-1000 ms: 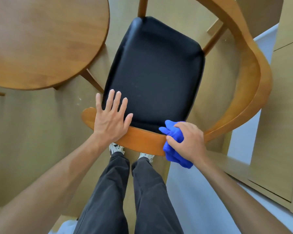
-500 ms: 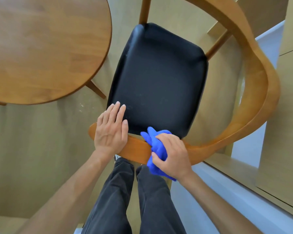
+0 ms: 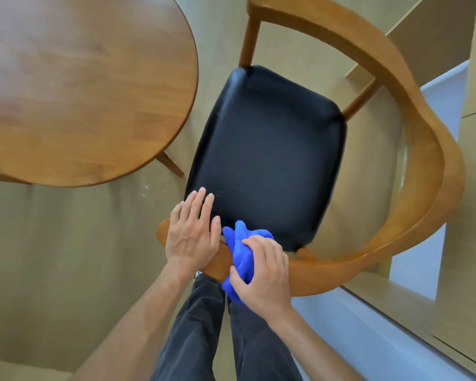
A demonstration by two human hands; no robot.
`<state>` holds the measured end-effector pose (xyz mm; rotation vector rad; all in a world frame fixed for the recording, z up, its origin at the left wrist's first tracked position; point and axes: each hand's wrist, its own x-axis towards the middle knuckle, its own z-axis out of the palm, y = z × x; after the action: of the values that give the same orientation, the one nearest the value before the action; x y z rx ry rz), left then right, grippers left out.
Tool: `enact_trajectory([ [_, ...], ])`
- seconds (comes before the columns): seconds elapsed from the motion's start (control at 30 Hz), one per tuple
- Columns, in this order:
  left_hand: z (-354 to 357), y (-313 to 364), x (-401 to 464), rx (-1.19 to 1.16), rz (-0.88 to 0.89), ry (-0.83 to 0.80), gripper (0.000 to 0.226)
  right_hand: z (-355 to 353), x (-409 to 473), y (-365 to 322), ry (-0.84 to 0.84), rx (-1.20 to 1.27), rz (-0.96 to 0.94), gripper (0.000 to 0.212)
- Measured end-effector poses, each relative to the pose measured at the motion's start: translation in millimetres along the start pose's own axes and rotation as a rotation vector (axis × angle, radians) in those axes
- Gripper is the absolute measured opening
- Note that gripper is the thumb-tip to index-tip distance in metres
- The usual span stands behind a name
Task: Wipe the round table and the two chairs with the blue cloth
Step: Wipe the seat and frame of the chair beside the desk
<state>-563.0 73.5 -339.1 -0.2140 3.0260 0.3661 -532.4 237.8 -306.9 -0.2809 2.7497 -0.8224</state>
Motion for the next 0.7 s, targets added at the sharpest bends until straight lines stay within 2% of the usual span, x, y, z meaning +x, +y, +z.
enact_trajectory([
  [0.1, -1, 0, 0, 0.000, -0.007, -0.012, 0.048, -21, -6, 35, -0.049, 0.053, -0.087, 0.045],
  [0.23, -1, 0, -1, 0.003, -0.034, -0.060, 0.051, -46, -5, 71, -0.091, 0.083, -0.079, 0.042],
  [0.3, -1, 1, 0, -0.004, -0.041, -0.063, 0.051, -54, 1, 80, -0.144, 0.093, -0.016, 0.038],
  [0.43, -2, 2, 0, 0.000, -0.046, -0.081, 0.050, -56, 18, 77, -0.136, 0.189, 0.168, 0.035],
  [0.57, -1, 1, 2, -0.003, -0.051, -0.116, 0.049, -50, 53, 67, -0.099, 0.186, 0.135, 0.040],
  [0.7, -1, 1, 1, -0.006, -0.021, -0.140, 0.047, -45, 93, 55, -0.105, 0.152, 0.119, 0.033],
])
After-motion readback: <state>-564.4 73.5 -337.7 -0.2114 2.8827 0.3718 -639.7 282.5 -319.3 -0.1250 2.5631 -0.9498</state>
